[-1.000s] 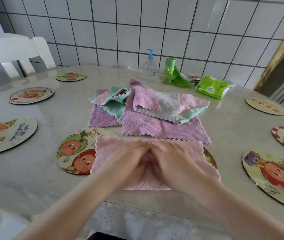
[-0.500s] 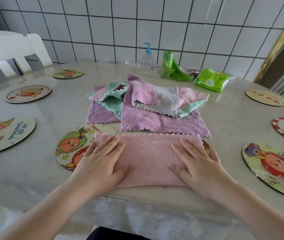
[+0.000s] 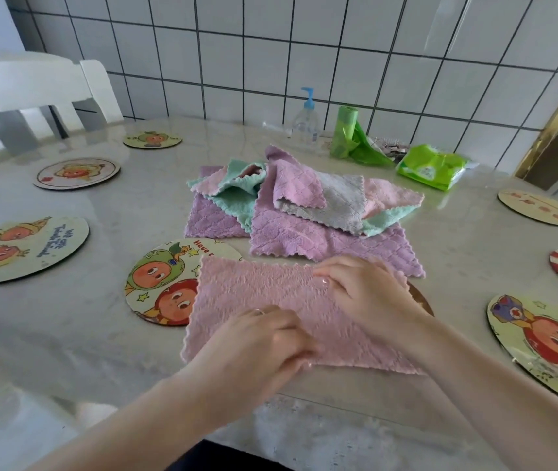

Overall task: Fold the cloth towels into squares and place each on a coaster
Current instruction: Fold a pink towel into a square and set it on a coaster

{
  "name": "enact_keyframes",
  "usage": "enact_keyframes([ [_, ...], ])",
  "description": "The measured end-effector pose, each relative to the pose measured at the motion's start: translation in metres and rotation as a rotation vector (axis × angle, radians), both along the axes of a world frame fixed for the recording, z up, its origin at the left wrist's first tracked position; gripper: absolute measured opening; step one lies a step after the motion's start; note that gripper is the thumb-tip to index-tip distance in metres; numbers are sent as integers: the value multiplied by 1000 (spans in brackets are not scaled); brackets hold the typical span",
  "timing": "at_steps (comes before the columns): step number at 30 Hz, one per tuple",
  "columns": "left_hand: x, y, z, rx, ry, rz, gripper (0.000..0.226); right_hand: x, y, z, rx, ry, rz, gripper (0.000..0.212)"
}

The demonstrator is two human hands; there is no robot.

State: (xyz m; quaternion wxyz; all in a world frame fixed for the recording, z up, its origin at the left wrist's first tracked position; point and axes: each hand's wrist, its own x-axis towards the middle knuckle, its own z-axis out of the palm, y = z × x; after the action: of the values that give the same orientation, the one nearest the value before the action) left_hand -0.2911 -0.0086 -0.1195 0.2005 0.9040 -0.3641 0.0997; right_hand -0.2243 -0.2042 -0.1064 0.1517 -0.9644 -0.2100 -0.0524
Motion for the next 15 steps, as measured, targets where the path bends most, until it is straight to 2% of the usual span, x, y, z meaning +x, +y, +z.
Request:
enact_keyframes([
  [4,-2,2,-10,-59,92,3,26,25,17,4,-66,79,35,36],
  [10,-5,5,-17,-90,-31,52,15,44,33,12,-216,140,32,29],
  [15,-3,3,-19,-64,-61,56,17,47,36,16,-248,183,34,24],
])
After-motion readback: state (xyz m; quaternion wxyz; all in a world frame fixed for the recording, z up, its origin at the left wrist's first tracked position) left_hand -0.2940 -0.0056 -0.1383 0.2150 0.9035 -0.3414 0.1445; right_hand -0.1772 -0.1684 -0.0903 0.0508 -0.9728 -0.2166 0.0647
